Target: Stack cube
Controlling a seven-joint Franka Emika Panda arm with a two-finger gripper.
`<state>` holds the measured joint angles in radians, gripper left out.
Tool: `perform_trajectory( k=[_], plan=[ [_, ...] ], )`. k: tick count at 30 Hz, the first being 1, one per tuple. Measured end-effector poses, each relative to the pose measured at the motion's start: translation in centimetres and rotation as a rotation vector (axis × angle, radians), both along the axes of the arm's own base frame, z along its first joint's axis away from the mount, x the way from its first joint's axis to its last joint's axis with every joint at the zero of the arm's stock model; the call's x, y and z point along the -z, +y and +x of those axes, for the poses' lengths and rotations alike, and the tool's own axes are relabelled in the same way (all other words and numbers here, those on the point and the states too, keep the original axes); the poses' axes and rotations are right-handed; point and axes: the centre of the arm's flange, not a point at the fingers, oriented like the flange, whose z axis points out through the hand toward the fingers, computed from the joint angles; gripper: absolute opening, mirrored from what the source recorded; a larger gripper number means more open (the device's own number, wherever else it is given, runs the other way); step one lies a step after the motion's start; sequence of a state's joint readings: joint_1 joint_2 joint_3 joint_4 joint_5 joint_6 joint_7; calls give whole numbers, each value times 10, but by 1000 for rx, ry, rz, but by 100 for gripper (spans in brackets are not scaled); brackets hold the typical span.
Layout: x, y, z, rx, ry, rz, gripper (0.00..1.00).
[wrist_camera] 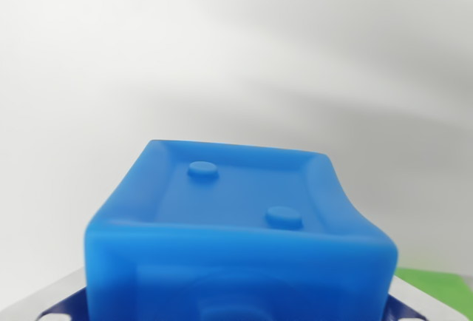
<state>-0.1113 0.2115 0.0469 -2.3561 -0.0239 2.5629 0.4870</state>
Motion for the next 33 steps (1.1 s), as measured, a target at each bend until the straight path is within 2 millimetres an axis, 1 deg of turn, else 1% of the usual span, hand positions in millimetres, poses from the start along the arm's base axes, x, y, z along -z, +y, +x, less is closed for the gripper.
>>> perform_trajectory(
  k=[33],
  plan=[
    [-12,-58,-31,56,-3,0,0]
  ],
)
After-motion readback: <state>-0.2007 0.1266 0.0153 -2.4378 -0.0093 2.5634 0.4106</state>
